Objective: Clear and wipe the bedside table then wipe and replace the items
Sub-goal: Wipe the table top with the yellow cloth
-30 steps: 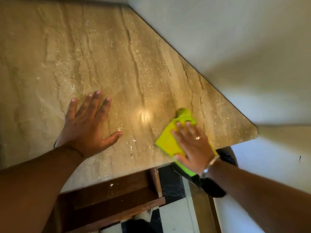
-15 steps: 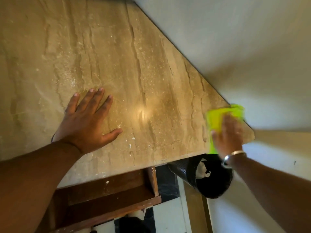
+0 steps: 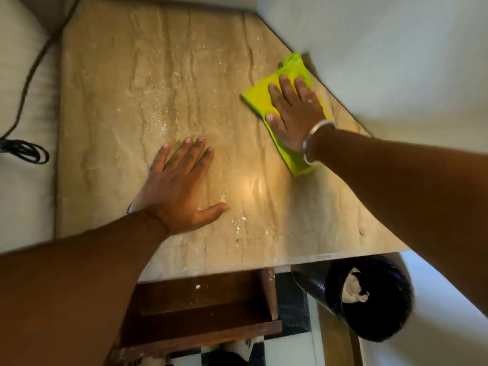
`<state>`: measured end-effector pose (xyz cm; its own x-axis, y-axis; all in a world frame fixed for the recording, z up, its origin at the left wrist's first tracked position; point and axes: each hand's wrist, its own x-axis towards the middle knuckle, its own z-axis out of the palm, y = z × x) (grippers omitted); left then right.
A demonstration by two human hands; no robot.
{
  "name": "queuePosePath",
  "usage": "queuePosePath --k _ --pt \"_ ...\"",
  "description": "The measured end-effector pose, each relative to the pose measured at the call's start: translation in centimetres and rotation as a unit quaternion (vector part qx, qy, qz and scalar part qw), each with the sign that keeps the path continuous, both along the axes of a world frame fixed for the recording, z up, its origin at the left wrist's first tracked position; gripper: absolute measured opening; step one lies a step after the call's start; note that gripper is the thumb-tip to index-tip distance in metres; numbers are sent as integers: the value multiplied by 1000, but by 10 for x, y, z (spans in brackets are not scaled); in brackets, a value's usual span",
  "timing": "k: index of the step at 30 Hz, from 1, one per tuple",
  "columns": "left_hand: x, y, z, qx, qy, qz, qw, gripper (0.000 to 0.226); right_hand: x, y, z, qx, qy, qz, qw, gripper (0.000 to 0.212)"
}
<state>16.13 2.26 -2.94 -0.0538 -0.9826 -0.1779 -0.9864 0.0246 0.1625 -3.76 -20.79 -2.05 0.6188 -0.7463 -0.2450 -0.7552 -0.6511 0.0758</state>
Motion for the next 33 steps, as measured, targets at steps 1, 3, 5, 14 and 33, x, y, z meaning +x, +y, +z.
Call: queuePosePath --k 1,3,5,14,33 --pt "0 0 0 0 -1 9 1000 109 15 -6 -2 12 -4 -42 999 71" --pt "-1 -1 4 -2 -1 33 999 112 47 14 -4 17 -11 -44 999 68" --pt "1 5 11 -4 16 64 998 111 58 63 -5 22 -13 29 999 69" --pt "73 69 5 18 -15 127 992 94 -88 168 7 46 12 163 985 69" --pt "77 65 9 45 21 140 989 116 -16 136 5 66 8 179 982 71"
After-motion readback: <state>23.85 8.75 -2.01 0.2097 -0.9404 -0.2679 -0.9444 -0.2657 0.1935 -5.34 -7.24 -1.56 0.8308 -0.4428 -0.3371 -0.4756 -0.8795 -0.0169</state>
